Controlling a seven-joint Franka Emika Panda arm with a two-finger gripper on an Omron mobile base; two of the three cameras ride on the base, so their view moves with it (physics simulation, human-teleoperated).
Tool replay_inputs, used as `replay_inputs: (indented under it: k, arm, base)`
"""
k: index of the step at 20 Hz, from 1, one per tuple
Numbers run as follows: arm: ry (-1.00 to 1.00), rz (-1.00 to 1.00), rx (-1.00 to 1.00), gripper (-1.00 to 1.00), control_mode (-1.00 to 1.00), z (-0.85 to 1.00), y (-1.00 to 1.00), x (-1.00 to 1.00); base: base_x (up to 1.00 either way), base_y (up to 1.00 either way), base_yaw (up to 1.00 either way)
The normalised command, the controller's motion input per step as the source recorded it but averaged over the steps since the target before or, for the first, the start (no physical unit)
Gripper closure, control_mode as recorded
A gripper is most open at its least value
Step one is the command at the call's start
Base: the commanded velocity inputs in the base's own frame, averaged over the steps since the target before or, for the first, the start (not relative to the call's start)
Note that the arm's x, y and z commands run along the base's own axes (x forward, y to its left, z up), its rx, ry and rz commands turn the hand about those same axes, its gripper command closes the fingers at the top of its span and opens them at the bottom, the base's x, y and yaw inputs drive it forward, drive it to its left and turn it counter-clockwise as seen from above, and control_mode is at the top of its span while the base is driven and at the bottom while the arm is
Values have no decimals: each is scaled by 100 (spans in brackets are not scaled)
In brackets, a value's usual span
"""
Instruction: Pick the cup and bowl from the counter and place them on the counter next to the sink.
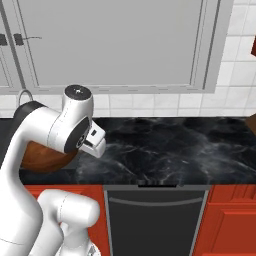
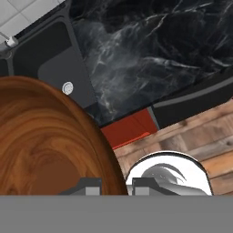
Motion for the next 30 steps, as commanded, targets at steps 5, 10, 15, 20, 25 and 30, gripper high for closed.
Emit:
replay_inputs:
  k: [5,10,15,20,25,30]
  arm:
    - [0,0,0,100,-100,0,0,0]
    - [1,0,0,100,-100,0,5,8]
    - [4,-2,-3,100,-100,0,3,64]
    - [7,-2,-2,100,-100,-1,0,97]
    - [12,0,0,100,-100,-13,0,64]
    - [16,-2,0,100,-100,-24,0,45]
  base:
    - [0,0,0]
    - [0,0,0]
    - [0,0,0]
    - [0,0,0]
    - [0,0,0]
    - [0,0,0]
